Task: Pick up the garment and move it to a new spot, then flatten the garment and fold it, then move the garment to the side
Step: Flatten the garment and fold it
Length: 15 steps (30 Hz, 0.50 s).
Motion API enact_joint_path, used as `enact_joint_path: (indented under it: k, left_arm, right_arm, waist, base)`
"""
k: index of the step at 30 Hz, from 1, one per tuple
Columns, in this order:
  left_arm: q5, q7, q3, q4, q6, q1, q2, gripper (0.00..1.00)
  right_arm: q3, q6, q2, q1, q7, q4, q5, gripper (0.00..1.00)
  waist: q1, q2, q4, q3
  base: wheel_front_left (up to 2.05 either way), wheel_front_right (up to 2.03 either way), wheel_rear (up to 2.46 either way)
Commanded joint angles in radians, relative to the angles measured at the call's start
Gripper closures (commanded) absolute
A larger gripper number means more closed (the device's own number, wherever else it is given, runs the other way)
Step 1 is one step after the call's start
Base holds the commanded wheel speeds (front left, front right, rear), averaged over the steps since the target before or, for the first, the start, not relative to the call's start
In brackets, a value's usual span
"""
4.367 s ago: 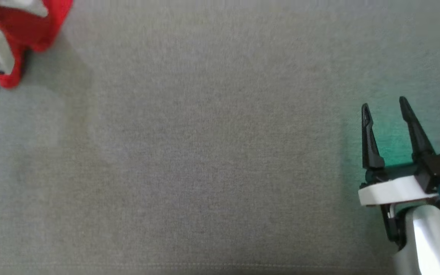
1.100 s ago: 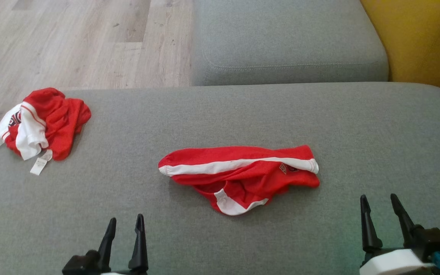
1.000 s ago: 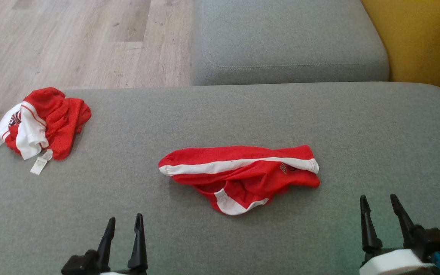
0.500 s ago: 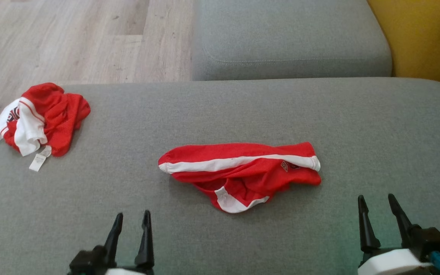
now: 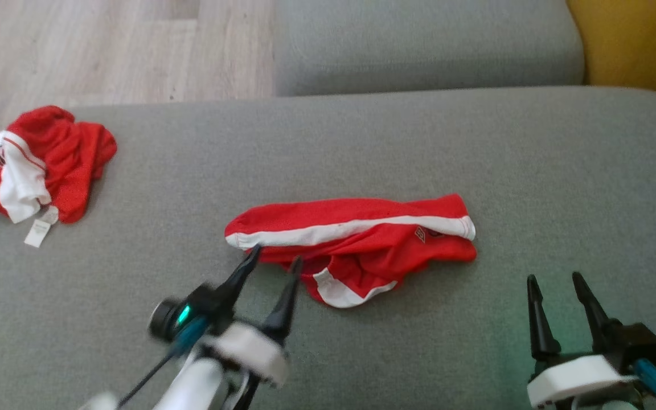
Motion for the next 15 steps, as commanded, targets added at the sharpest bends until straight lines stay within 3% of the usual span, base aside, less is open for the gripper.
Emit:
enact_joint_path:
  k: [1,15]
  left_arm:
    - [0.015,0.006,0.015,-0.008,-0.009,-0.086,-0.009,0.0]
    - [0.089,0.075,-0.153,0.377,-0.06,-0.414,-0.065,0.0]
  right_arm:
    - [0.029,0.008,-0.008,-0.052,-0.014,-0.033,-0.009,0.0]
    - [0.069,0.008,-0.008,-0.117,-0.014,-0.021,-0.022,0.0]
  waist:
    - [-0.0001,-0.0001,-0.006,0.013]
    - [-0.0001,-0.0001,-0.09,0.124]
  base:
    - [0.0,0.0,0.0]
    - [0.0,0.0,0.0]
